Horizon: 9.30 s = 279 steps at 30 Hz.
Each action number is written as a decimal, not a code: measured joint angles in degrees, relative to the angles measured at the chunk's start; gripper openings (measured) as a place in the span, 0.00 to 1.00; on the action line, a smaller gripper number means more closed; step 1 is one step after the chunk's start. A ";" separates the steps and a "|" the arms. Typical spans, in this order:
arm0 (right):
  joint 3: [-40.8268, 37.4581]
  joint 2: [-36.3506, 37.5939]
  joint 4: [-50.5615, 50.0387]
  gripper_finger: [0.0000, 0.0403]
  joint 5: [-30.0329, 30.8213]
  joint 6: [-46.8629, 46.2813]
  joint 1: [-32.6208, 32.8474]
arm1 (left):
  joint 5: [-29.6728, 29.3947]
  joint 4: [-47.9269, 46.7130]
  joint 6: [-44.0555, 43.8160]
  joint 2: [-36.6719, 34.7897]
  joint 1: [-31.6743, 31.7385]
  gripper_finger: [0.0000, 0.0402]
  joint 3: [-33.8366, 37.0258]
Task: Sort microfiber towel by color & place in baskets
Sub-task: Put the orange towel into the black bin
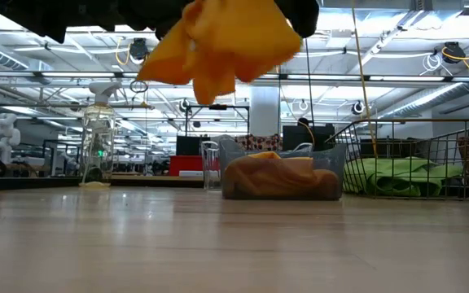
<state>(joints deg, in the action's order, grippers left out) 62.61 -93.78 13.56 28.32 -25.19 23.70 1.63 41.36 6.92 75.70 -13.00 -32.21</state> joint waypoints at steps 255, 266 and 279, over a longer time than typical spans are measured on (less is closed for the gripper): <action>13.28 -11.40 -58.28 0.00 -14.46 10.83 -30.84 | -18.36 -23.45 -11.09 -19.63 3.76 0.72 8.94; 7.77 -11.39 -52.68 0.00 -15.32 8.63 -30.83 | -18.34 -23.45 -11.13 -19.63 3.76 0.72 8.94; 13.14 -6.79 -60.02 0.04 -13.44 9.82 -26.69 | -18.32 -23.98 -11.10 -19.63 3.76 0.72 8.94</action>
<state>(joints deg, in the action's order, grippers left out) 75.74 -100.56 -46.46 14.88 -15.37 -2.99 -16.69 17.39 -4.19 56.07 -9.23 -23.27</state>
